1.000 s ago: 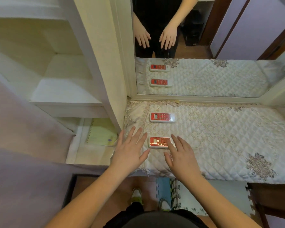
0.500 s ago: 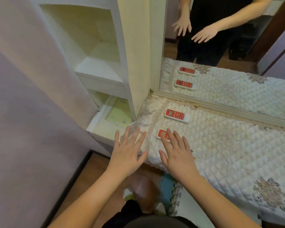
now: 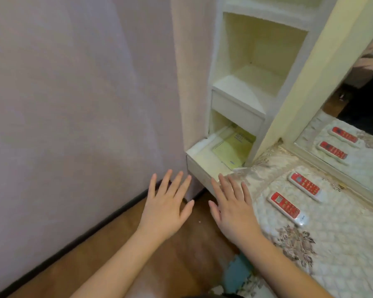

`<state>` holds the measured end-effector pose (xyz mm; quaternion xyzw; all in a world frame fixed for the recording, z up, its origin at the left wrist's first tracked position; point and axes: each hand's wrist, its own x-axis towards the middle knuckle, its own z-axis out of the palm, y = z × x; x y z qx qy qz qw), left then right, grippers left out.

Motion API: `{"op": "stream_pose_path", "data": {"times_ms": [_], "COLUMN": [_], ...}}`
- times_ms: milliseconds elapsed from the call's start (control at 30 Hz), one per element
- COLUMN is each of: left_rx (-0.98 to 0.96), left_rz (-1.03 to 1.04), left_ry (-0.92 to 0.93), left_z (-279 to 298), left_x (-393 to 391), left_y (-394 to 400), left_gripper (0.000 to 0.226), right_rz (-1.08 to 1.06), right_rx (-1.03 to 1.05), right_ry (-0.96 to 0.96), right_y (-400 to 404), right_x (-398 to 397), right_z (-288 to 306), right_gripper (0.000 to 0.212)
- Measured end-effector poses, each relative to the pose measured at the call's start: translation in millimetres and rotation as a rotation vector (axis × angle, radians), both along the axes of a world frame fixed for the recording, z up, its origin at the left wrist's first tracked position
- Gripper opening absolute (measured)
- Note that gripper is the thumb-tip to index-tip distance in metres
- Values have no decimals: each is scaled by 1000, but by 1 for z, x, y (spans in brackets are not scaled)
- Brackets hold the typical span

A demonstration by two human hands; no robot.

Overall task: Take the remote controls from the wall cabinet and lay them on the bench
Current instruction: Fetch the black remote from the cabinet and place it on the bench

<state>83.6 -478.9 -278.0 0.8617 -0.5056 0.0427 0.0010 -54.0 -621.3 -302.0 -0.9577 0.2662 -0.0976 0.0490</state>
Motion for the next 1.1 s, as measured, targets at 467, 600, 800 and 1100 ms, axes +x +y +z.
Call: {"op": "stream_pose_path", "data": {"times_ms": [467, 600, 800, 1100], "left_rx": [-79, -96, -137, -69], "left_rz": [577, 715, 945, 1339], "left_ry": [43, 31, 4, 1], "left_z": [6, 10, 21, 33], "left_x": [63, 61, 59, 36], "left_y": [292, 361, 432, 492], "left_gripper": [63, 62, 62, 60], "right_rz": [547, 689, 902, 1230], "right_rx": [-35, -28, -15, -32], "right_ry": [-17, -46, -69, -63], "right_y": [240, 304, 374, 452], "right_x": [157, 184, 213, 263], "right_z": [19, 24, 37, 41], "right_gripper": [54, 53, 52, 51]}}
